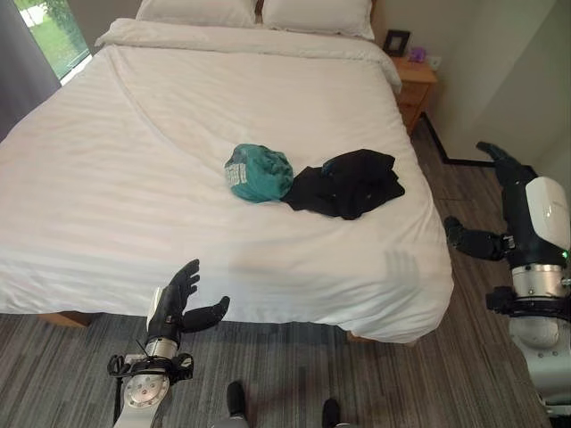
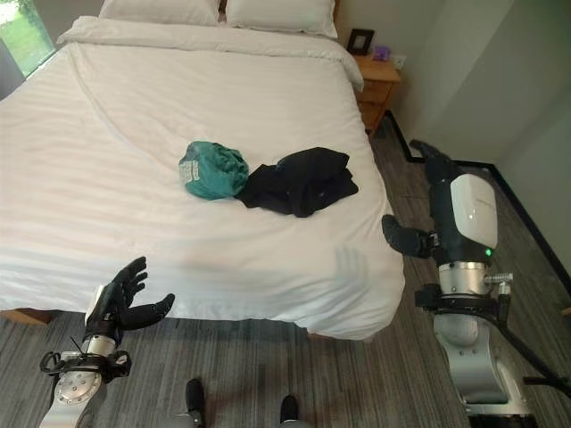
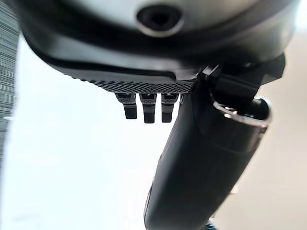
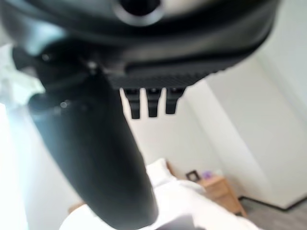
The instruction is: Pick up bed clothes into laundry basket.
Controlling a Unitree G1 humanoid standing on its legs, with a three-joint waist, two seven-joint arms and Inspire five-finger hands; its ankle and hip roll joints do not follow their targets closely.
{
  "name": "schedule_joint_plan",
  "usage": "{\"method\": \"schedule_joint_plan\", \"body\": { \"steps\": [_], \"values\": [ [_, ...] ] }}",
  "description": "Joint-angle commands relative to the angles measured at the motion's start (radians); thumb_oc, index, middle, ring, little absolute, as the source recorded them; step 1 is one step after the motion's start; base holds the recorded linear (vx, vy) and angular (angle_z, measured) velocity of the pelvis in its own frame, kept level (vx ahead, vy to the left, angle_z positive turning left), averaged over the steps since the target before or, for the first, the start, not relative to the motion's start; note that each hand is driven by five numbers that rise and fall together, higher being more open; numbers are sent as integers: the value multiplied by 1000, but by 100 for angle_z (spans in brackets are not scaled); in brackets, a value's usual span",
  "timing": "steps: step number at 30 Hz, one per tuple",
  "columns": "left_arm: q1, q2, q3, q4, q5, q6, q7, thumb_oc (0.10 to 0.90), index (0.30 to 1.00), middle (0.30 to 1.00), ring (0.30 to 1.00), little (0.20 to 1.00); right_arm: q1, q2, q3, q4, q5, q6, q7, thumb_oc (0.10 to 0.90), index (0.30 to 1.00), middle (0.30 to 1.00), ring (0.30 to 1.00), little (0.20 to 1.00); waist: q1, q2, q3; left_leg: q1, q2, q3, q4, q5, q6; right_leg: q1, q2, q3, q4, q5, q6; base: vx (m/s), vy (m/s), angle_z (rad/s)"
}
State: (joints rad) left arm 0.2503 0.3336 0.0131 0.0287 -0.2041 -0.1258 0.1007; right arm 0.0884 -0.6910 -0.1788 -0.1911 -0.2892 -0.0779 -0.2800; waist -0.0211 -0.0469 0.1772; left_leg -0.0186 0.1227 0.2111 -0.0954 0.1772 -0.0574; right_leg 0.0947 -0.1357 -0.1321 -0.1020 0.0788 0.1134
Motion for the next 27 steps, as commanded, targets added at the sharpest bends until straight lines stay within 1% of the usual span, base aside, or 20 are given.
{"method": "schedule_joint_plan", "body": {
  "steps": [1, 5, 8, 9, 10, 12, 13, 14, 15, 16, 17, 18, 19, 20, 21, 22, 23, 25, 26, 27],
  "values": [
    [-37, 31, 49, -143, -31, -113, 20, 800, 900, 900, 900, 900, -143, -37, -32, -8, 45, -58, -18, 800, 900, 900, 900, 900, 22, -7, -44, 160, 48, 4, 8, -216, -40, 12, -65, -8, 15, -82, 58, 0, 0, 0],
    [-42, 47, 57, -154, -9, -124, 35, 800, 900, 900, 900, 900, -196, -77, 7, 14, 36, -57, -6, 800, 900, 900, 900, 900, 28, -9, -38, 166, 45, 6, 8, -219, -38, 6, -64, 1, 15, -74, 61, -4, 8, -1],
    [-47, 69, 69, -167, -2, -137, 53, 800, 900, 900, 900, 900, -275, -166, 55, 45, 45, -62, 3, 800, 900, 900, 900, 900, 47, -20, -27, 171, 30, 1, 8, -222, -27, -7, -63, 19, 15, -67, 66, 0, 57, -7],
    [-47, 69, 70, -167, -2, -137, 53, 800, 900, 900, 900, 900, -277, -167, 56, 47, 46, -63, 3, 800, 900, 900, 900, 900, 47, -20, -26, 171, 30, 1, 8, -223, -27, -7, -63, 20, 15, -66, 66, 20, 60, -12],
    [-54, 91, 70, -159, -4, -139, 59, 800, 900, 900, 900, 900, -313, -226, 69, 82, 64, -59, 12, 800, 900, 900, 900, 900, 69, -40, -21, 165, 21, -5, 8, -221, -23, -7, -67, 14, 15, -63, 69, 22, 50, -11],
    [-59, 108, 65, -148, -8, -137, 55, 800, 900, 900, 900, 900, -344, -293, 87, 143, 76, -54, 17, 800, 900, 900, 900, 900, 89, -62, -10, 152, 12, -14, 8, -219, -21, -5, -74, -7, 15, -40, 74, 12, 44, -12],
    [-61, 107, 65, -147, -8, -137, 55, 800, 900, 900, 900, 900, -349, -295, 90, 148, 77, -56, 16, 800, 900, 900, 900, 900, 86, -61, -9, 150, 11, -16, 8, -218, -21, -4, -75, -9, 15, -40, 75, 0, 0, 0],
    [-70, 136, 60, -121, -19, -133, 51, 800, 900, 900, 900, 900, -369, -346, 104, 203, 88, -50, 24, 800, 900, 900, 900, 900, 105, -75, 8, 140, 11, -25, 8, -225, -17, -37, -76, -27, 78, -26, 90, -14, 40, 6],
    [-72, 147, 64, -112, -23, -131, 51, 800, 900, 900, 900, 900, -399, -386, 124, 238, 94, -47, 30, 800, 900, 900, 900, 900, 110, -74, 15, 132, 12, -25, 8, -225, -16, -74, -79, -28, 138, -25, 102, -19, 46, 15],
    [-74, 153, 63, -98, -30, -128, 49, 800, 900, 900, 900, 900, -404, -404, 125, 253, 99, -43, 36, 800, 900, 900, 900, 900, 110, -70, 29, 129, 14, -29, 8, -224, -17, -107, -80, -26, 195, -4, 118, -13, 33, 9],
    [-76, 152, 63, -97, -30, -129, 49, 800, 900, 900, 900, 900, -407, -406, 127, 255, 100, -44, 35, 800, 900, 900, 900, 900, 109, -70, 28, 125, 14, -29, 8, -223, -16, -115, -81, -25, 204, -7, 118, 52, 12, 4],
    [-87, 162, 61, -66, -37, -130, 49, 800, 900, 900, 900, 900, -417, -444, 130, 291, 104, -38, 41, 800, 900, 900, 900, 900, 109, -63, 35, 113, 20, -42, 8, -225, -23, -153, -75, -17, 220, -31, 119, 107, -17, 7],
    [-94, 166, 61, -55, -43, -130, 47, 800, 900, 900, 900, 900, -425, -472, 129, 303, 107, -34, 46, 800, 900, 900, 900, 900, 108, -62, 38, 105, 21, -48, 8, -226, -30, -163, -75, -18, 180, -45, 104, 149, -41, 12],
    [-96, 169, 60, -46, -46, -128, 43, 800, 900, 900, 900, 900, -425, -484, 127, 311, 112, -30, 47, 800, 900, 900, 900, 900, 104, -60, 40, 98, 21, -56, 8, -225, -36, -165, -74, -21, 148, -41, 95, 89, -46, 15],
    [-97, 168, 59, -46, -46, -129, 43, 800, 900, 900, 900, 900, -425, -484, 127, 312, 112, -30, 47, 800, 900, 900, 900, 900, 102, -59, 39, 97, 22, -58, 8, -225, -37, -164, -74, -24, 144, -40, 95, 139, -155, 22],
    [-100, 180, 64, -22, -53, -127, 42, 800, 900, 900, 900, 900, -438, -511, 130, 314, 116, -28, 48, 800, 900, 900, 900, 900, 104, -58, 48, 97, 31, -68, 8, -228, -57, -208, -92, -48, 46, -5, 101, 168, -214, 20],
    [-102, 183, 71, -8, -52, -127, 46, 800, 900, 900, 900, 900, -445, -519, 138, 320, 114, -29, 50, 800, 900, 900, 900, 900, 103, -58, 52, 101, 41, -69, 8, -231, -66, -226, -99, -73, 16, 8, 106, 236, -295, 24],
    [-101, 181, 73, 6, -49, -129, 49, 800, 900, 900, 900, 900, -457, -525, 151, 329, 113, -31, 51, 800, 900, 900, 900, 900, 102, -56, 56, 110, 52, -69, 8, -236, -74, -246, -103, -88, 15, 14, 108, 165, -215, 21],
    [-96, 174, 75, 18, -53, -131, 51, 800, 900, 900, 900, 900, -471, -534, 168, 340, 117, -36, 58, 800, 900, 900, 900, 900, 102, -65, 59, 127, 58, -64, 8, -241, -86, -244, -112, -93, 15, 23, 104, 195, -282, 21],
    [-91, 171, 75, 29, -54, -132, 52, 800, 900, 900, 900, 900, -487, -545, 186, 344, 119, -37, 62, 800, 900, 900, 900, 900, 104, -60, 59, 140, 67, -68, 8, -244, -92, -232, -106, -87, 19, 27, 101, 238, -367, 19]
  ]
}}
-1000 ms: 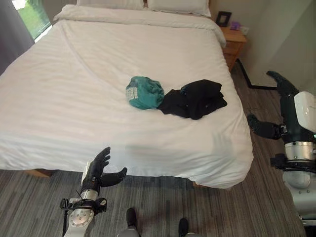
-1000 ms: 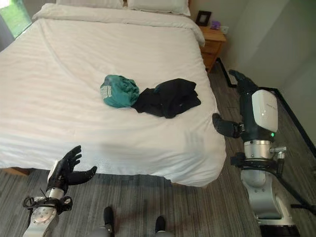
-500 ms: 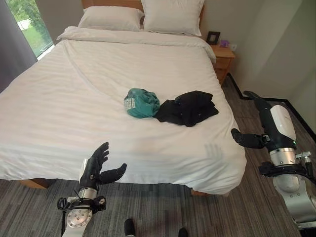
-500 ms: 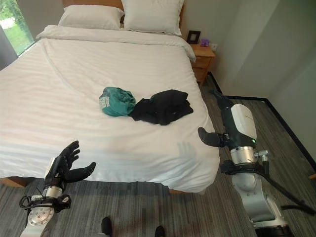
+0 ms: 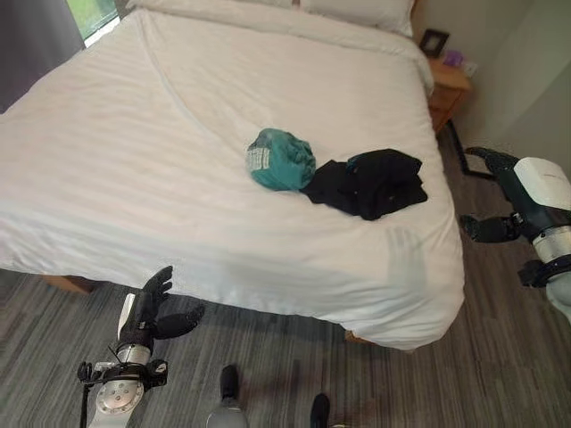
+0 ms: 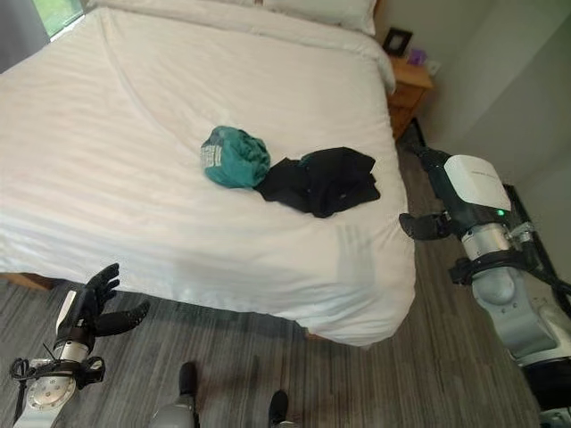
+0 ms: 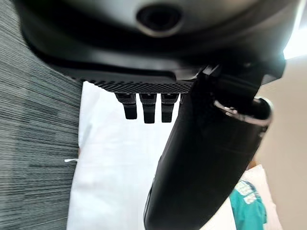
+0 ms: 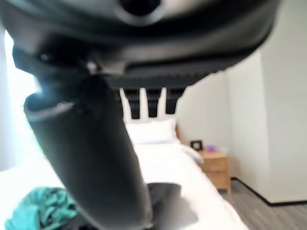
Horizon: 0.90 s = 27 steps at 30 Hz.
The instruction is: Pick up bed clothes into laundry basket.
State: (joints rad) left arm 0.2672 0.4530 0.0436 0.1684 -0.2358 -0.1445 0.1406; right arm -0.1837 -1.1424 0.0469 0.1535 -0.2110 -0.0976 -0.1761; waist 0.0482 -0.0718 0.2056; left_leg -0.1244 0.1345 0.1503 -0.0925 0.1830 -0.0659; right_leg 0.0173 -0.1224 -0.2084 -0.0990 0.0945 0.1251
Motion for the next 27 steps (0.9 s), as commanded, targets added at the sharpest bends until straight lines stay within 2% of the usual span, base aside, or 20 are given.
{"method": "schedule_joint_plan", "body": {
  "steps": [1, 2, 3, 4, 5, 6, 7, 8, 9, 10, 11, 13, 14, 15, 16, 18, 22, 24, 27],
  "values": [
    [-107, 46, 43, -104, -24, -113, 11, 800, 900, 900, 900, 900, -233, -96, -27, 4, 49, -20, -39, 800, 900, 900, 900, 900, 30, -34, 26, 243, 59, -9, 5, -243, -87, -151, -118, -7, 16, 17, 83, 121, -188, 15],
    [-106, 45, 44, -104, -24, -114, 11, 800, 900, 900, 900, 900, -238, -97, -22, 6, 50, -20, -39, 800, 900, 900, 900, 900, 28, -33, 26, 242, 60, -10, 5, -243, -88, -151, -117, -8, 15, 16, 83, 201, -310, 11],
    [-78, 20, 36, -104, -38, -112, -5, 800, 900, 900, 900, 900, -285, -115, 32, 17, 55, -33, -28, 800, 900, 900, 900, 900, 28, -9, 20, 251, 89, -15, 5, -230, -98, -124, -94, -15, 16, -9, 62, 147, -226, 6],
    [-77, 18, 38, -104, -38, -112, -5, 800, 900, 900, 900, 900, -291, -115, 38, 18, 56, -33, -29, 800, 900, 900, 900, 900, 25, -10, 19, 247, 88, -17, 5, -226, -98, -126, -95, -16, 14, -6, 61, 188, -293, 1],
    [-61, 12, 37, -116, -45, -111, -14, 800, 900, 900, 900, 900, -321, -127, 67, 17, 55, -35, -23, 800, 900, 900, 900, 900, 29, 2, 24, 241, 93, -24, 14, -201, -99, -112, -84, -20, 12, -21, 49, 65, -215, 3],
    [-55, 3, 27, -118, -51, -112, -16, 800, 900, 900, 900, 900, -381, -157, 103, 25, 58, -34, -25, 800, 900, 900, 900, 900, 44, 10, 47, 180, 88, -67, 134, -172, -106, -85, -69, -29, 12, -51, 25, 63, -213, 7],
    [-56, 1, 28, -118, -51, -113, -16, 800, 900, 900, 900, 900, -387, -157, 108, 27, 58, -34, -25, 800, 900, 900, 900, 900, 41, 9, 46, 174, 86, -70, 137, -169, -105, -88, -72, -30, 12, -49, 24, 46, -295, 19],
    [-81, 4, 10, -107, -52, -113, -13, 800, 900, 900, 900, 900, -425, -173, 126, 33, 73, -31, -25, 800, 900, 900, 900, 900, 59, 15, 75, 104, 73, -90, 203, -128, -110, -57, -67, -52, 12, -83, 14, 6, -149, 29],
    [-82, 4, 11, -106, -51, -113, -13, 800, 900, 900, 900, 900, -428, -174, 128, 33, 74, -31, -25, 800, 900, 900, 900, 900, 56, 13, 74, 99, 70, -93, 203, -125, -109, -60, -70, -54, 12, -80, 14, 84, -235, 44],
    [-77, 2, -1, -108, -48, -105, -20, 800, 900, 900, 900, 900, -430, -184, 133, 37, 82, -28, -21, 800, 900, 900, 900, 900, 67, 17, 80, 45, 38, -91, 150, -143, -92, -50, -64, -60, 12, -98, 13, 51, -81, 44],
    [-77, 2, -1, -109, -48, -105, -20, 800, 900, 900, 900, 900, -431, -185, 133, 37, 82, -28, -21, 800, 900, 900, 900, 900, 66, 15, 78, 41, 35, -91, 148, -138, -91, -55, -67, -60, 12, -95, 14, 109, -91, 59],
    [-48, 2, -5, -111, -37, -102, -32, 800, 900, 900, 900, 900, -428, -198, 143, 45, 84, -32, -19, 800, 900, 900, 900, 900, 71, 35, 67, 43, 31, -73, 37, -120, -83, -56, -51, -57, 12, -104, 18, 146, 5, 48],
    [-37, 19, -7, -116, -42, -103, -39, 800, 900, 900, 900, 900, -465, -219, 189, 56, 67, -36, -14, 800, 900, 900, 900, 900, 77, 44, 60, 32, 50, -46, 5, -106, -90, -59, -41, -64, 12, -116, 18, 170, 9, 20],
    [-35, 26, -9, -114, -39, -105, -35, 800, 900, 900, 900, 900, -502, -228, 216, 68, 67, -37, -13, 800, 900, 900, 900, 900, 81, 47, 59, 27, 44, -60, 5, -105, -87, -67, -36, -58, 12, -113, 16, 139, -14, 16],
    [-37, 22, -7, -113, -40, -108, -35, 800, 900, 900, 900, 900, -560, -232, 270, 84, 69, -43, -17, 800, 900, 900, 900, 900, 78, 48, 56, 19, 47, -58, 5, -102, -92, -77, -34, -58, 12, -110, 15, 58, 2, 7],
    [-46, 27, -7, -105, -38, -111, -33, 800, 900, 900, 900, 900, -596, -246, 294, 104, 78, -48, -19, 800, 900, 900, 900, 900, 76, 46, 54, 11, 50, -48, 5, -99, -99, -90, -35, -60, 12, -106, 16, 36, -2, -3],
    [-70, 74, -16, -82, -36, -129, -30, 800, 900, 900, 900, 900, -839, -309, 534, 228, 62, -57, -15, 800, 900, 900, 900, 900, 90, 23, 69, -23, 60, -44, 5, -89, -112, -143, -34, -55, 12, -84, 20, 91, 7, 1],
    [-69, 74, -11, -79, -39, -132, -31, 800, 900, 900, 900, 900, -905, -322, 601, 265, 60, -55, -14, 800, 900, 900, 900, 900, 87, 22, 73, -36, 64, -46, 5, -87, -115, -155, -34, -54, 12, -82, 21, 46, -14, 2],
    [-75, 94, -1, -59, -46, -140, -26, 800, 900, 900, 900, 900, -982, -367, 683, 352, 33, -47, -22, 800, 900, 900, 900, 900, 90, 7, 88, -85, 74, -55, 5, -76, -128, -197, -35, -55, 12, -73, 26, 57, -39, 21]
  ]
}}
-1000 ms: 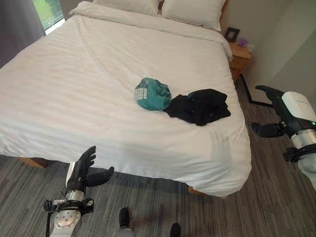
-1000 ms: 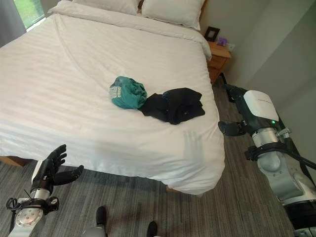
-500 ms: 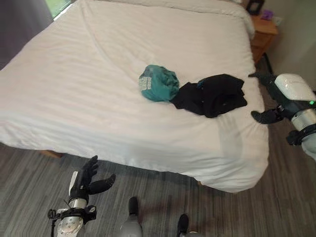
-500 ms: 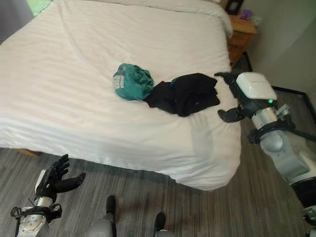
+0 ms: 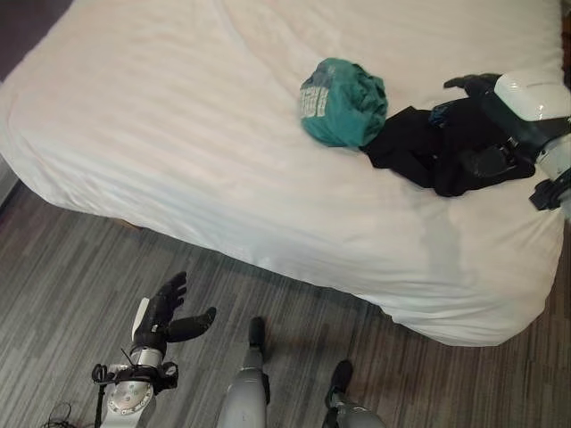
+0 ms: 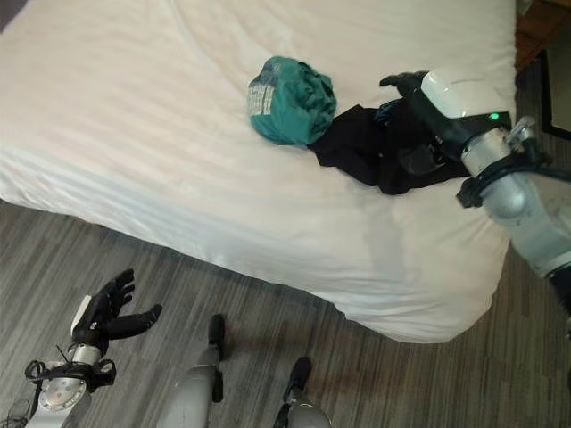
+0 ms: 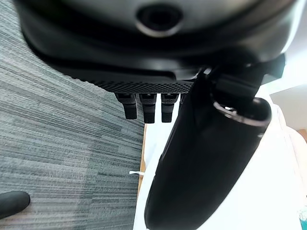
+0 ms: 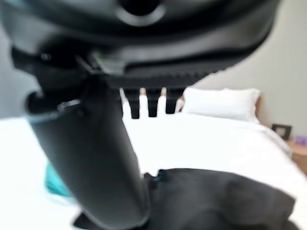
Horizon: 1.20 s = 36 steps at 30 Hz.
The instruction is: Pick up bed clothes into laundry basket.
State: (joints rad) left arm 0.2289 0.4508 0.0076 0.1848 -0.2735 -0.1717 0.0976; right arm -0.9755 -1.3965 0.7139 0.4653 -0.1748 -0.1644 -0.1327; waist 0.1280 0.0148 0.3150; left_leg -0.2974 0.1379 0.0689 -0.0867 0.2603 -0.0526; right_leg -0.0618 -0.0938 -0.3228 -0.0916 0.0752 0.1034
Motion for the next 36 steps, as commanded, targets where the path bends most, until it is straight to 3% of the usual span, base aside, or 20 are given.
{"method": "schedule_joint_plan", "body": {
  "steps": [1, 7, 13, 28, 29, 31, 32, 36],
  "values": [
    [-41, 102, 37, -57, -11, -117, 25, 800, 900, 900, 900, 900, -206, -124, 21, 103, -4, 28, -78, 800, 900, 900, 900, 900, 7, -86, -20, 48, 74, 19, -1, -142, -149, -153, -64, 59, 4, -46, 52, 53, -49, 23],
    [-37, 106, 55, -32, -24, -120, 34, 800, 900, 900, 900, 900, -195, -156, -3, 191, 5, 40, -99, 800, 900, 900, 900, 900, -1, -97, -20, -29, 79, 16, -1, -133, -163, -222, -63, 69, 4, -35, 58, 24, -21, 6],
    [-43, 108, 46, 4, -16, -122, 47, 800, 900, 900, 900, 900, -228, -125, -10, 275, 41, 41, -132, 800, 900, 900, 900, 900, -4, -90, -5, -92, 82, 14, -1, -123, -169, -295, -63, 92, 4, -15, 66, -8, -21, -14],
    [-36, 88, 34, 69, -26, -139, 75, 800, 900, 900, 900, 900, -501, -73, 146, 306, 132, -16, -215, 800, 900, 900, 900, 900, 33, -35, -4, -282, 99, -12, -1, -82, -194, -499, -48, 108, 4, 12, 66, -11, -41, -7],
    [-35, 87, 33, 70, -26, -138, 75, 800, 900, 900, 900, 900, -505, -73, 151, 306, 133, -16, -214, 800, 900, 900, 900, 900, 33, -34, -12, -272, 102, -16, -1, -107, -201, -489, -45, 116, 4, -11, 73, -4, -49, -2],
    [-31, 84, 25, 69, -24, -141, 74, 800, 900, 900, 900, 900, -524, -60, 166, 306, 143, -25, -220, 800, 900, 900, 900, 900, 36, -30, -8, -291, 104, -18, -1, -78, -196, -505, -43, 107, 4, 10, 64, -5, -39, -1],
    [-33, 90, 19, 70, -23, -140, 73, 800, 900, 900, 900, 900, -525, -50, 177, 318, 147, -24, -214, 400, 300, 300, 300, 300, 40, -29, -14, -281, 108, -27, -1, -100, -204, -497, -37, 114, 4, -16, 70, 66, -32, 2],
    [-46, 89, 6, 89, -30, -137, 74, 800, 900, 900, 900, 900, -511, -26, 184, 365, 162, -14, -193, 400, 300, 300, 300, 300, 39, -28, -6, -298, 105, -31, -1, -73, -197, -518, -35, 110, 4, 14, 64, -40, -7, 2]
  ]
}}
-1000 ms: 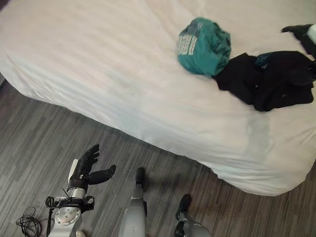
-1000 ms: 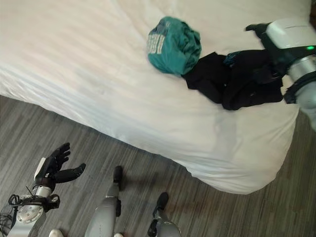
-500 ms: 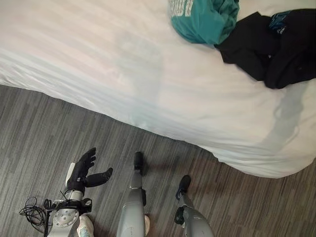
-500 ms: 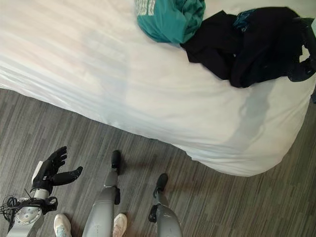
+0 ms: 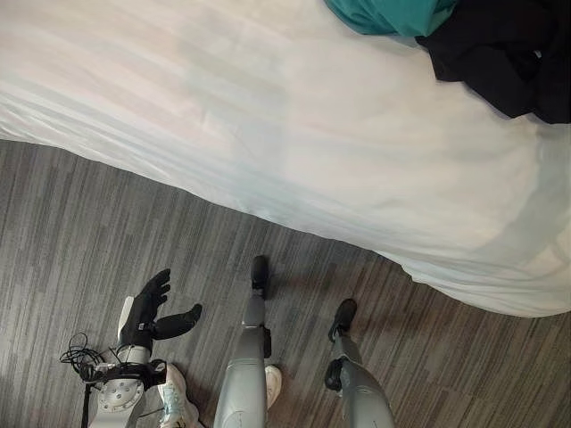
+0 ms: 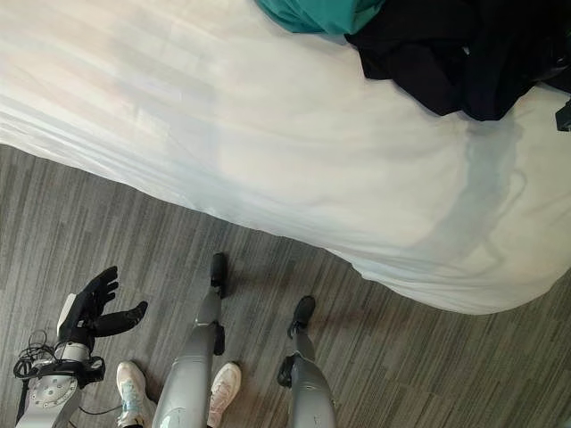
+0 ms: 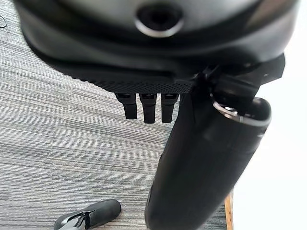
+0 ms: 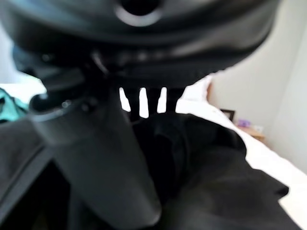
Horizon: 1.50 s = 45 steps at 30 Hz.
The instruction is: Pick up bed clothes into laundry basket.
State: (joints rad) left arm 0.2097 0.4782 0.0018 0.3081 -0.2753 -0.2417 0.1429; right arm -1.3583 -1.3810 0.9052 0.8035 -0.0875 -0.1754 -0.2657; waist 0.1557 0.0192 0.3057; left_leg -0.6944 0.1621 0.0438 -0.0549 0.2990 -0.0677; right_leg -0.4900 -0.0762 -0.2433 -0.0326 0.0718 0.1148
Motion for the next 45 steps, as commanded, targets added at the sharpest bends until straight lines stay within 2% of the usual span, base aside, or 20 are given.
{"method": "schedule_joint_plan", "body": {
  "steps": [1, 9, 11, 12, 13, 14, 15, 16, 17, 18, 19, 20, 22, 28, 34, 35, 39, 41, 44, 45],
  "values": [
    [-30, 54, 8, -20, -38, -63, 28, 800, 900, 900, 900, 900, -108, -37, -27, 19, 89, -3, -57, 400, 300, 300, 300, 300, 7, -32, 3, 102, 82, -6, -32, -113, -182, -89, -51, 33, -55, 19, 52, -98, 6, -2],
    [-62, -38, 2, 382, -108, 14, 27, 800, 900, 900, 900, 900, 70, -29, -206, -123, 127, 17, -56, 400, 300, 300, 300, 300, -43, -51, -2, 238, 97, 28, -32, -132, -172, 31, -45, 52, -55, 6, 40, 3, 6, -1],
    [-76, -72, 32, 536, -132, 43, 32, 800, 900, 900, 900, 900, 161, -36, -315, -177, 151, 16, -74, 400, 300, 300, 300, 300, -73, -51, -22, 296, 95, 44, -32, -146, -167, 83, -43, 63, -55, -5, 37, 57, 37, 6],
    [-76, -81, 60, 572, -139, 53, 41, 800, 900, 900, 900, 900, 321, -32, -481, -242, 154, 19, -96, 400, 300, 300, 300, 300, -98, -46, -37, 350, 91, 56, -32, -159, -159, 136, -45, 66, -55, -17, 36, 66, 38, 10],
    [-77, -70, 56, 572, -139, 53, 40, 800, 900, 900, 900, 900, 374, -32, -533, -254, 150, 20, -97, 400, 300, 300, 300, 300, -89, -55, -34, 353, 91, 56, -32, -160, -159, 139, -45, 66, -55, -17, 36, 136, 118, 18],
    [-62, -59, 127, 508, -129, 51, 62, 800, 900, 900, 900, 900, 746, 17, -871, -308, 162, 9, -121, 400, 300, 300, 300, 300, -142, -36, -59, 434, 87, 77, -32, -180, -148, 211, -50, 64, -55, -35, 36, 84, 92, 6],
    [-63, -50, 120, 507, -128, 52, 62, 800, 900, 900, 900, 900, 793, 21, -916, -320, 160, 10, -120, 400, 300, 300, 300, 300, -133, -42, -57, 437, 87, 77, -32, -181, -148, 214, -51, 64, -55, -35, 36, 131, 150, 29],
    [-49, -18, 169, 433, -109, 43, 78, 800, 900, 900, 900, 900, 1028, 100, -1114, -352, 155, 12, -120, 400, 300, 300, 300, 300, -159, -32, -72, 484, 82, 86, -32, -194, -140, 256, -55, 67, -55, -43, 37, 36, 60, 22],
    [-50, -14, 164, 432, -109, 44, 79, 800, 900, 900, 900, 900, 1053, 104, -1138, -360, 154, 14, -119, 400, 300, 300, 300, 300, -153, -35, -73, 481, 81, 84, -32, -191, -139, 253, -57, 66, -55, -41, 37, 68, 100, 25],
    [-39, 23, 212, 334, -79, 35, 100, 800, 900, 900, 900, 900, 1222, 185, -1280, -352, 142, 19, -124, 400, 300, 300, 300, 300, -167, -29, -92, 516, 76, 94, -32, -203, -132, 286, -62, 67, -55, -46, 40, 35, 70, -14],
    [-36, 46, 247, 275, -54, 28, 116, 800, 900, 900, 900, 900, 1293, 236, -1337, -340, 145, 20, -129, 400, 300, 300, 300, 300, -182, -23, -100, 538, 75, 100, -32, -213, -130, 302, -64, 71, -55, -51, 42, 33, 69, -16],
    [-37, 49, 243, 272, -53, 30, 116, 800, 900, 900, 900, 900, 1308, 241, -1351, -346, 144, 21, -128, 400, 300, 300, 300, 300, -178, -25, -100, 536, 74, 99, -32, -209, -129, 300, -65, 71, -55, -48, 42, 52, 68, -6],
    [-37, 115, 312, 181, 37, 38, 147, 800, 900, 900, 900, 900, 1427, 358, -1448, -306, 145, 36, -138, 400, 300, 300, 300, 300, -200, -15, -127, 583, 68, 113, -32, -235, -117, 340, -72, 79, -55, -56, 46, 49, 57, -27],
    [-76, 204, 400, 8, 146, 53, 183, 800, 900, 900, 900, 900, 1564, 527, -1517, -259, 154, 73, -117, 400, 300, 300, 300, 300, -242, -13, -162, 640, 62, 136, -32, -255, -104, 384, -77, 101, -55, -57, 49, 23, 15, -24],
    [-273, 283, 352, -96, 239, 46, 249, 800, 900, 900, 900, 900, 1568, 646, -1408, -43, 221, 80, -73, 400, 300, 300, 300, 300, -307, 10, -199, 680, 68, 170, -32, -273, -102, 405, -70, 135, -55, -67, 53, 18, -25, -34],
    [-356, 327, 311, -70, 307, 70, 284, 800, 900, 900, 900, 900, 1564, 673, -1341, 22, 226, 81, -44, 400, 300, 300, 300, 300, -330, 17, -207, 686, 72, 186, -32, -272, -103, 401, -65, 149, -55, -65, 53, -14, -36, -22],
    [-481, 383, 233, -3, 358, 102, 321, 800, 900, 900, 900, 900, 1557, 699, -1269, 90, 235, 81, -15, 400, 300, 300, 300, 300, -354, 25, -210, 688, 77, 207, -32, -266, -105, 389, -58, 165, -55, -56, 52, 1, -34, -18],
    [-687, 492, 71, 167, 457, 145, 361, 800, 900, 900, 900, 900, 1569, 744, -1144, 220, 230, 88, 40, 400, 300, 300, 300, 300, -404, 50, -206, 696, 85, 237, -32, -265, -113, 378, -42, 201, -55, -59, 50, 5, -59, -26],
    [-765, 537, -4, 246, 505, 173, 371, 800, 900, 900, 900, 900, 1569, 765, -1100, 271, 233, 86, 63, 400, 300, 300, 300, 300, -418, 60, -193, 715, 82, 255, -32, -264, -108, 370, -32, 230, -55, -57, 46, 14, 2, -26],
    [-829, 561, -64, 308, 555, 202, 381, 800, 900, 900, 900, 900, 1553, 778, -1044, 316, 229, 87, 86, 400, 300, 300, 300, 300, -422, 58, -153, 730, 63, 250, 19, -275, -95, 373, -24, 265, -55, -63, 39, -79, -33, -51]
  ]
}}
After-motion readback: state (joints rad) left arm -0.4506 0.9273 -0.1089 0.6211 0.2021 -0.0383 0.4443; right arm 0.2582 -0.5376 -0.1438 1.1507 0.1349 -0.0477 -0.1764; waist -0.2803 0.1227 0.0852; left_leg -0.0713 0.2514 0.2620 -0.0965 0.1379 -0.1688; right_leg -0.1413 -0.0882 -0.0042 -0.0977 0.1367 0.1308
